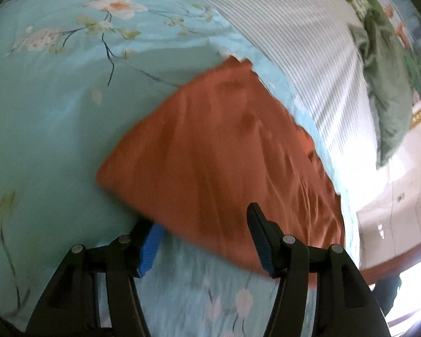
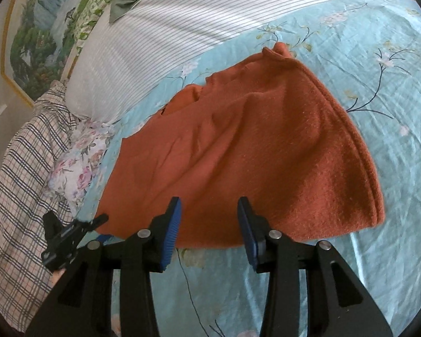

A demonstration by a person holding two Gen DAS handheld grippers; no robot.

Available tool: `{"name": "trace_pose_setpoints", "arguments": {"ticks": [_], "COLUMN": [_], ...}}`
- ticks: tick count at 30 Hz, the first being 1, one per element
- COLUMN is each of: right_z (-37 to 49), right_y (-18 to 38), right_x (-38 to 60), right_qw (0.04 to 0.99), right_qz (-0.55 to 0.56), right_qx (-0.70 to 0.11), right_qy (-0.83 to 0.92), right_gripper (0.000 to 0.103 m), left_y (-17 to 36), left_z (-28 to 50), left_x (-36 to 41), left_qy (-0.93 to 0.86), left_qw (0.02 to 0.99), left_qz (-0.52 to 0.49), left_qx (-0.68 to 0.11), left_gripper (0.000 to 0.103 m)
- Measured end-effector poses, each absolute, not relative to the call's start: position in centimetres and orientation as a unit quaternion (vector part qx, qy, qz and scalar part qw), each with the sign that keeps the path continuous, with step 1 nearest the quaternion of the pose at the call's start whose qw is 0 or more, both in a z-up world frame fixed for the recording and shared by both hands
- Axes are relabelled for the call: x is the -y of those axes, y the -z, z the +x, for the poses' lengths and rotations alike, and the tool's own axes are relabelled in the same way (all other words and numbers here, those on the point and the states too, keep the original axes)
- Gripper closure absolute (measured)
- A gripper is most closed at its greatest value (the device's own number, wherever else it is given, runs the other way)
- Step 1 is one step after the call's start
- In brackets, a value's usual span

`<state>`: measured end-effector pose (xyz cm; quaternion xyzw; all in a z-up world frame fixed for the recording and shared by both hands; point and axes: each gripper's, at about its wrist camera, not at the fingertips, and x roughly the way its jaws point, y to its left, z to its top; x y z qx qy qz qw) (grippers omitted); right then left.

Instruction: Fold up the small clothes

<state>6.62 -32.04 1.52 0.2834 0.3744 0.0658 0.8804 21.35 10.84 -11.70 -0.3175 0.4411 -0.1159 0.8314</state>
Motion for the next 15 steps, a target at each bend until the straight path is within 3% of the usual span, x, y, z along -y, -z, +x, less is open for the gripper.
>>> {"name": "trace_pose_setpoints", "arguments": {"ticks": [7,11,15], "right_z": [7.5,8.3,8.8], "right_y": [-1.6,-1.9,-2.7], "right_x": [32.5,33.2,34.4], "right_qw": [0.88,0.88,0.884], "right_qz": [0.288,0.288,0.282], "right_qx": [-0.373,-0.372,-0.369], "right_qy": [-0.068,-0.067,-0.06], "right_gripper": [0.06,0.06,0.06], "left_y": [11.5,10.3,7.2], "left_z": [25.2,25.3,24.0], "left_x": [-11.5,-10.2,-7.7], "left_qy": [0.068,0.072,0.082], "left_qw": [0.848,0.859,0.887], "left_qz": [-0.305,-0.273,-0.22], "left_qx": [-0.428,-0.427,-0.398], "left_gripper": [0.06,0.088,0.092]}}
